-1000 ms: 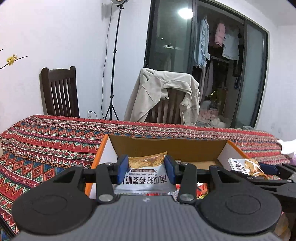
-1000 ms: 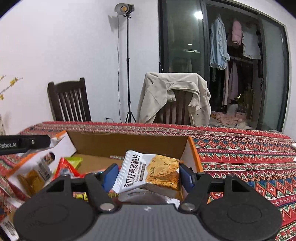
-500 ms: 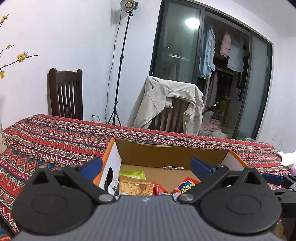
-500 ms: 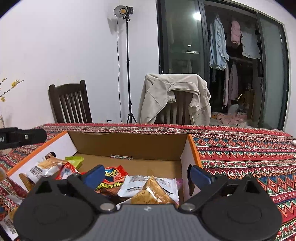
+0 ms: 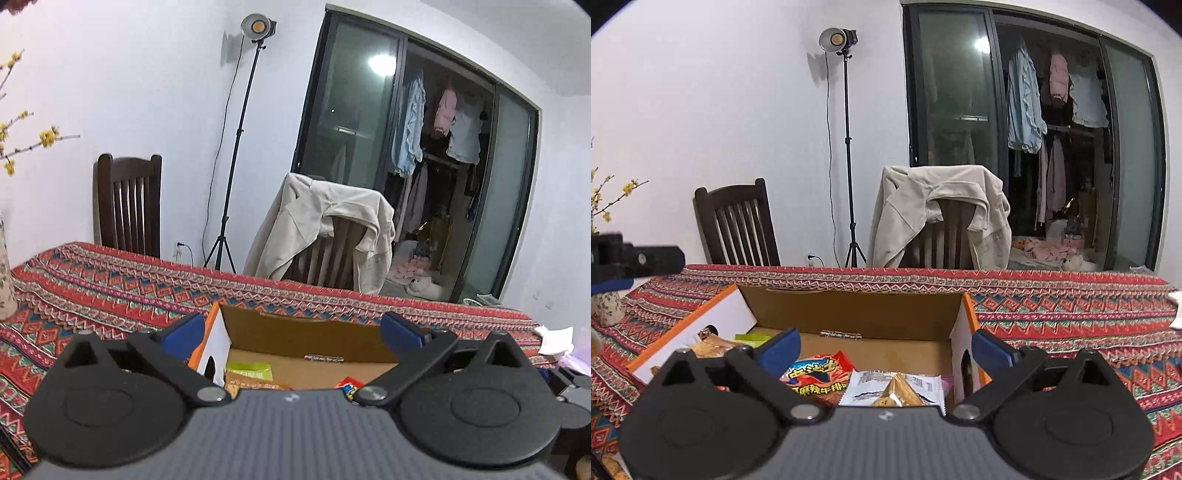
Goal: Organize snacks
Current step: 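Open both grippers to drop the packets into the box, then move both grippers back toward the snack pile beside the box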
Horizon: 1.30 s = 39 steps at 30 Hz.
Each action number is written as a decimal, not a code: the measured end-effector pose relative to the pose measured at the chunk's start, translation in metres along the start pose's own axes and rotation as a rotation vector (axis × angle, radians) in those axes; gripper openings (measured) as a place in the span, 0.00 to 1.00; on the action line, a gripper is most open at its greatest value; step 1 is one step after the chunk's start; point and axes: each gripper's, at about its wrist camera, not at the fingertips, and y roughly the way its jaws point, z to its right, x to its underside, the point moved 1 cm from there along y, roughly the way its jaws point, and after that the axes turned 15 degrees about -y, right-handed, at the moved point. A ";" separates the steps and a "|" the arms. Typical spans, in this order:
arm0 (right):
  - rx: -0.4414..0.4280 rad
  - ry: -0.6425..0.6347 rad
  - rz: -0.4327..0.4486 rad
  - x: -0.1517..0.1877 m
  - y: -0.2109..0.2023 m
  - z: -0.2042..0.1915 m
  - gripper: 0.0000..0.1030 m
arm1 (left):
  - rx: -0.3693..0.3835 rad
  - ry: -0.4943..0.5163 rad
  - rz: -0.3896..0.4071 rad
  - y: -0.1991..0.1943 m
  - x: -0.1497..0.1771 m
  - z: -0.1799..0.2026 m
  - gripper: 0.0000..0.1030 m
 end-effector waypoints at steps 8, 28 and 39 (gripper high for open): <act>0.001 -0.018 -0.012 0.001 -0.035 -0.006 0.97 | 0.014 0.019 0.011 -0.035 -0.001 0.003 1.00; -0.035 -0.052 -0.059 0.042 -0.109 -0.050 0.97 | -0.046 0.033 -0.070 -0.103 0.047 -0.062 1.00; -0.067 -0.070 -0.151 0.083 -0.115 -0.062 0.97 | -0.045 0.045 -0.068 -0.127 0.070 -0.085 1.00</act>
